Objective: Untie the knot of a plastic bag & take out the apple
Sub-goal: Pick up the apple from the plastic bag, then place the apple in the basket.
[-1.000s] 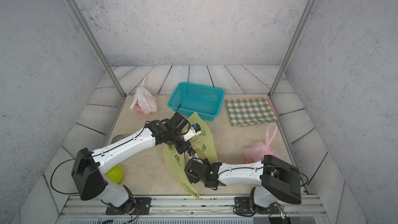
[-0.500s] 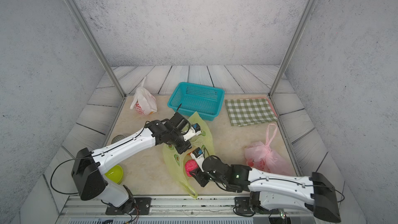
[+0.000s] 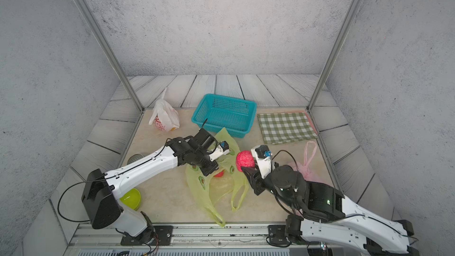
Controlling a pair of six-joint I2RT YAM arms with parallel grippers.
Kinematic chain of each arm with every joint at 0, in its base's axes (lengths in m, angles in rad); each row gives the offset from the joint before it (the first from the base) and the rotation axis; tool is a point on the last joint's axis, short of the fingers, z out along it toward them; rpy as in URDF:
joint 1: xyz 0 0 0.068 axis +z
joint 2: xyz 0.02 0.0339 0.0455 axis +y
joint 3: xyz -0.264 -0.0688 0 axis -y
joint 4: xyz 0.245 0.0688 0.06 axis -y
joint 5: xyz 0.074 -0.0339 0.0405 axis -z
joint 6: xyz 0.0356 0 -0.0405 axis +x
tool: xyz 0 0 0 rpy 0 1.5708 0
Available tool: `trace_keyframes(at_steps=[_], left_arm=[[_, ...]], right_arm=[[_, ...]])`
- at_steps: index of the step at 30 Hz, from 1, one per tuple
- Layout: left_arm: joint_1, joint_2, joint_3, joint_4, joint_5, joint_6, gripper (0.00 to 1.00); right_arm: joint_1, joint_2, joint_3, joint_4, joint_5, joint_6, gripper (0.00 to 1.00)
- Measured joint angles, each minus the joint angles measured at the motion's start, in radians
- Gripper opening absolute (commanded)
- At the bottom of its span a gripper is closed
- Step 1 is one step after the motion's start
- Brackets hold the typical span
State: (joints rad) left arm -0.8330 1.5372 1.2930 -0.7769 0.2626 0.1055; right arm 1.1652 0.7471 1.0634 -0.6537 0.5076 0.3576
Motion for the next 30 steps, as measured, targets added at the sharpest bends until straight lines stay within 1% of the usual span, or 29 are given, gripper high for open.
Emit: trace_keyframes(at_steps=[1,3,5,8,9,11,15,18,20,21,22,25,26,27,30], left_arm=[[0.000,-0.008,-0.007,0.006,0.000,0.001,0.00],[0.001,-0.029,-0.023,0.014,0.000,0.002,0.00],[0.002,-0.060,-0.039,0.024,-0.001,0.003,0.00],[0.002,-0.105,-0.055,0.042,-0.005,0.003,0.00],[0.002,-0.117,-0.057,0.048,-0.005,0.003,0.00],[0.002,-0.137,-0.060,0.063,-0.004,0.003,0.00],[0.002,-0.163,-0.078,0.083,-0.004,0.008,0.00],[0.003,-0.179,-0.096,0.094,-0.012,0.013,0.00],[0.007,-0.183,-0.103,0.099,-0.015,0.014,0.00],[0.013,-0.183,-0.103,0.100,-0.014,0.014,0.00],[0.018,-0.183,-0.103,0.101,-0.011,0.014,0.00],[0.037,-0.177,-0.101,0.096,0.006,0.014,0.00],[0.042,-0.171,-0.098,0.092,0.013,0.014,0.00],[0.045,-0.164,-0.095,0.089,0.018,0.014,0.00],[0.048,-0.151,-0.095,0.082,0.023,0.014,0.00]], right_arm=[[-0.057,0.044,0.035,0.006,0.017,-0.021,0.37],[-0.192,0.138,0.096,0.039,0.006,-0.047,0.37],[-0.370,0.256,0.157,0.085,-0.074,-0.055,0.37],[-0.591,0.480,0.261,0.162,-0.215,-0.045,0.37],[-0.634,0.559,0.302,0.183,-0.257,-0.041,0.38],[-0.711,0.769,0.421,0.222,-0.340,-0.032,0.39],[-0.770,1.108,0.657,0.243,-0.432,-0.026,0.41],[-0.782,1.348,0.907,0.182,-0.482,-0.029,0.42],[-0.787,1.464,1.048,0.148,-0.502,-0.034,0.47],[-0.789,1.516,1.111,0.125,-0.513,-0.037,0.54],[-0.790,1.552,1.159,0.104,-0.520,-0.036,0.64],[-0.792,1.601,1.215,0.069,-0.536,-0.040,0.84],[-0.792,1.603,1.215,0.064,-0.539,-0.048,0.89],[-0.792,1.604,1.214,0.058,-0.544,-0.043,0.93],[-0.792,1.603,1.208,0.065,-0.560,-0.053,0.94]])
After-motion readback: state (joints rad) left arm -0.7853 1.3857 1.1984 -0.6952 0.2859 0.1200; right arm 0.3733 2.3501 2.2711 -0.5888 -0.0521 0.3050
